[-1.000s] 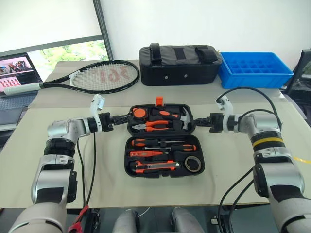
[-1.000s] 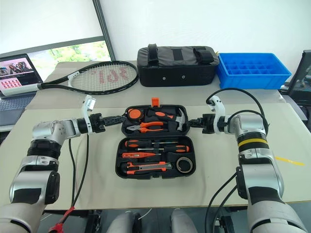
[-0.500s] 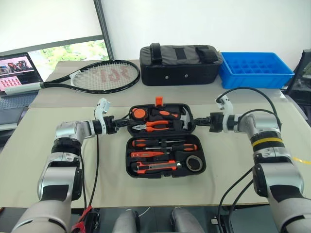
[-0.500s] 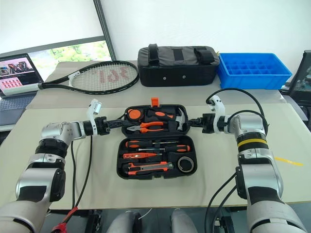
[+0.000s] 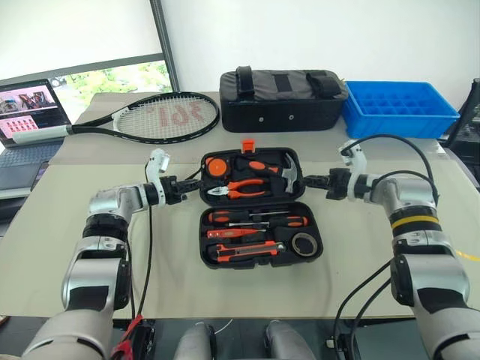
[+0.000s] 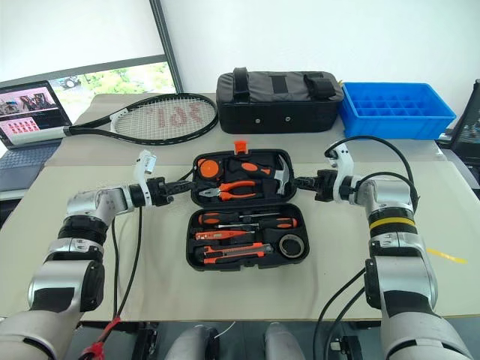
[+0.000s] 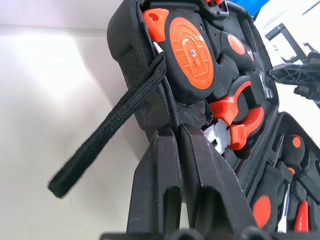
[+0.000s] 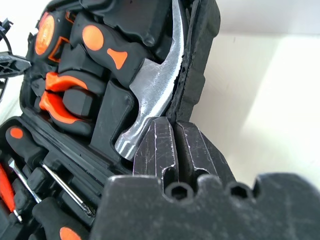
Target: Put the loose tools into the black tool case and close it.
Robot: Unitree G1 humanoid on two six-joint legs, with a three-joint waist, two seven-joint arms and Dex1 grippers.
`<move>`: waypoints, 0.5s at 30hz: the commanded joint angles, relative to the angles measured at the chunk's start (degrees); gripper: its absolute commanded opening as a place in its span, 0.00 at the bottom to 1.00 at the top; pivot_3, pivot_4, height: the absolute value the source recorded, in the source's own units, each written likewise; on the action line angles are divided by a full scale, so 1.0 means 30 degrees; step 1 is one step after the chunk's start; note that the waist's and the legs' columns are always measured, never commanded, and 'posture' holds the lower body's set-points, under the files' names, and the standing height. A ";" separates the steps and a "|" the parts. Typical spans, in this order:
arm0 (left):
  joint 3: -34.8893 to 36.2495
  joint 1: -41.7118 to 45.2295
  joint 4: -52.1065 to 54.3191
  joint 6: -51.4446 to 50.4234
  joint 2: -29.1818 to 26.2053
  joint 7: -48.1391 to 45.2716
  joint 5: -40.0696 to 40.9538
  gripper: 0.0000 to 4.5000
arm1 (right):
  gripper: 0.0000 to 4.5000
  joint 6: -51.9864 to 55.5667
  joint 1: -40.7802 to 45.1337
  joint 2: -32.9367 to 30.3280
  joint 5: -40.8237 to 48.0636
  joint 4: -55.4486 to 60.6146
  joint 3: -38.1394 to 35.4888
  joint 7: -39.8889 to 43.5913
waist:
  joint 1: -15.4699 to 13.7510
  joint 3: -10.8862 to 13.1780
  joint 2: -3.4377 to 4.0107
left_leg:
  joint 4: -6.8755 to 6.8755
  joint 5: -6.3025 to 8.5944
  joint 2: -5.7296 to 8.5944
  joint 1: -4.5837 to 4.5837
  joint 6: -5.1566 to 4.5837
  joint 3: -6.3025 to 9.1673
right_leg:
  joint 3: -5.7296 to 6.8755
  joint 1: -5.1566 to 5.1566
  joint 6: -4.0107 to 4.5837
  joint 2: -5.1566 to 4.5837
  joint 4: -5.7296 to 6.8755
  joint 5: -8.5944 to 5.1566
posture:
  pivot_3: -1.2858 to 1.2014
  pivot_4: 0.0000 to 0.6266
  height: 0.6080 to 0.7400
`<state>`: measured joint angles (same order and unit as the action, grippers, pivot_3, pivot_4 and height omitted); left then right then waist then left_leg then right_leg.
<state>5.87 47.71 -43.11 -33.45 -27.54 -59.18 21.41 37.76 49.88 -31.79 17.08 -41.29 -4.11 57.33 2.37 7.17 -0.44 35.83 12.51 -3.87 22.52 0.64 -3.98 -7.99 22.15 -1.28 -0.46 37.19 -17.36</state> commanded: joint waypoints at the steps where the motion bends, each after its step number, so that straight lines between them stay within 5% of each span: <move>1: 0.0075 -0.0274 0.3013 0.2548 -0.0018 -0.0434 -0.0084 0.01 | 0.00 -0.2154 -0.0183 -0.0117 0.0932 0.2725 -0.0994 0.0778 | -0.0001 0.0000 0.0000 | 0.0000 -0.0004 -0.0001 0.0001 0.0007 0.0006 | 0.0003 0.0000 0.0001 0.0000 0.0003 0.0001 | 0.52 0.24 0.76; 7: -0.0867 -0.2057 0.5215 0.8047 -0.0160 -0.0544 -0.1959 0.01 | 0.00 -0.6412 -0.2117 0.0193 0.0414 0.4849 -0.0793 0.1125 | 0.0017 -0.0001 0.0001 | -0.0025 -0.0040 -0.0003 -0.0004 0.0068 0.0014 | 0.0003 -0.0001 0.0005 0.0001 -0.0006 0.0004 | 0.52 0.24 0.76; 15: -0.1782 -0.3451 0.3907 1.6560 -0.0536 0.0328 -0.4908 0.01 | 0.00 -1.5947 -0.4065 0.0012 -0.1749 0.4230 0.0079 0.1673 | 0.0022 -0.0001 0.0001 | -0.0020 -0.0040 -0.0002 -0.0017 0.0066 0.0012 | 0.0000 -0.0011 0.0015 -0.0003 -0.0006 0.0011 | 0.52 0.24 0.76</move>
<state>2.11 36.85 -32.08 8.79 -29.01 -58.66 8.93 -1.47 36.10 -31.79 11.99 -31.24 -4.71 60.09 2.43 7.17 -0.43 35.77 12.39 -3.88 22.45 0.84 -3.94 -7.99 22.10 -1.22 -0.46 37.18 -17.31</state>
